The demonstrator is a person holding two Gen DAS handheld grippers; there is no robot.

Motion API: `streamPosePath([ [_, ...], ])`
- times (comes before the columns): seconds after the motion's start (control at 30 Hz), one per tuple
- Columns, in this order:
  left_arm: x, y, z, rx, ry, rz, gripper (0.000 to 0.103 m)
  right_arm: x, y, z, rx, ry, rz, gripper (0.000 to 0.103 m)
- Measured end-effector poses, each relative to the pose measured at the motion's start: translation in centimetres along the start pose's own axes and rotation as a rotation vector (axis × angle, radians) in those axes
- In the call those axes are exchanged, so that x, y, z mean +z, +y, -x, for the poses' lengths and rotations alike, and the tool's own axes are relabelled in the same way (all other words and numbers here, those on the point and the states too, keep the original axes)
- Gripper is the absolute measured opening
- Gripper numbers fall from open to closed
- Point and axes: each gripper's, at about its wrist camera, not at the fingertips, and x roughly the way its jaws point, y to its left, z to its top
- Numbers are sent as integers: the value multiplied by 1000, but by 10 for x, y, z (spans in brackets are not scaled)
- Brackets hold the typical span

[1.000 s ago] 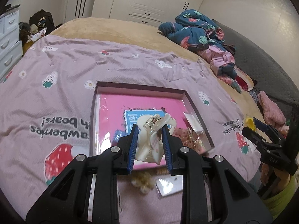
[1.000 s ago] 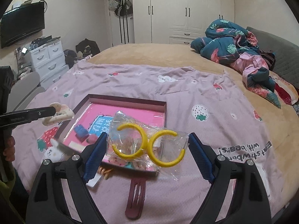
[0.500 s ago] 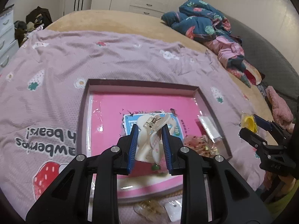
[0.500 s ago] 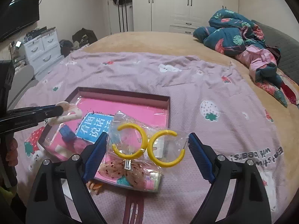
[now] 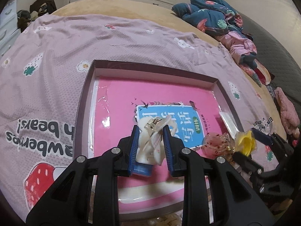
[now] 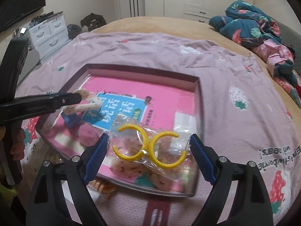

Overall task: Organize jewelry
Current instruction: 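Carry the cream claw into the tray with the left tool while the right tool drops the earrings bag, then withdraw both tools from the tray back over the loose jewelry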

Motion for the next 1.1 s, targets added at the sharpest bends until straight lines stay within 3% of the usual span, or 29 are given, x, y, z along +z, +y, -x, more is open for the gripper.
streamPosePath([
  [0.37,-4,5,6,9,-7,-2,18,-9,17,-5,35,27,6,90],
  [0.73,-8,4,18,15,-16,-5,18,-10,12,19,33,-23,-22,95],
  [1.1,-10,2,46,7,-47,7,39,-12,-5,72,18,-122,-70,96],
])
